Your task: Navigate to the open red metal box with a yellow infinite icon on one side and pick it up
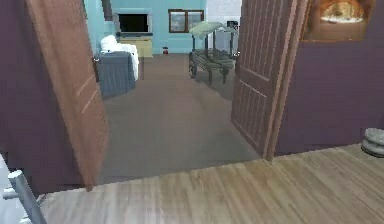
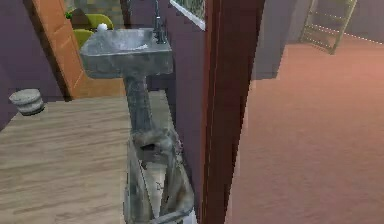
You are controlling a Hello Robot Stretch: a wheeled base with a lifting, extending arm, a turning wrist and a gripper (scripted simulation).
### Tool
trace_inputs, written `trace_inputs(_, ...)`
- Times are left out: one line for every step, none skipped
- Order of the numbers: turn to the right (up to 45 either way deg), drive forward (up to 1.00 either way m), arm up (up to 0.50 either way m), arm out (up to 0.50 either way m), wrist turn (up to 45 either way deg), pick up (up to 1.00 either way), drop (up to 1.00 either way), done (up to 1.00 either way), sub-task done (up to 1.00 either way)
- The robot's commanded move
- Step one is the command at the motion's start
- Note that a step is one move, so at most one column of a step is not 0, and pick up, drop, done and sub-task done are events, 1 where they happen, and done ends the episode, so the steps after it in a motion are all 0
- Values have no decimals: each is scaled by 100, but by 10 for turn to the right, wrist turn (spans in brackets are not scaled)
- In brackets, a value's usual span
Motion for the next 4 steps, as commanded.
trace_inputs(0, 35, 0, 0, 0, 0, 0, 0, 0)
trace_inputs(-60, 0, 0, 0, 0, 0, 0, 0, 0)
trace_inputs(-30, 0, 0, 0, 0, 0, 0, 0, 0)
trace_inputs(0, 100, 0, 0, 0, 0, 0, 0, 0)
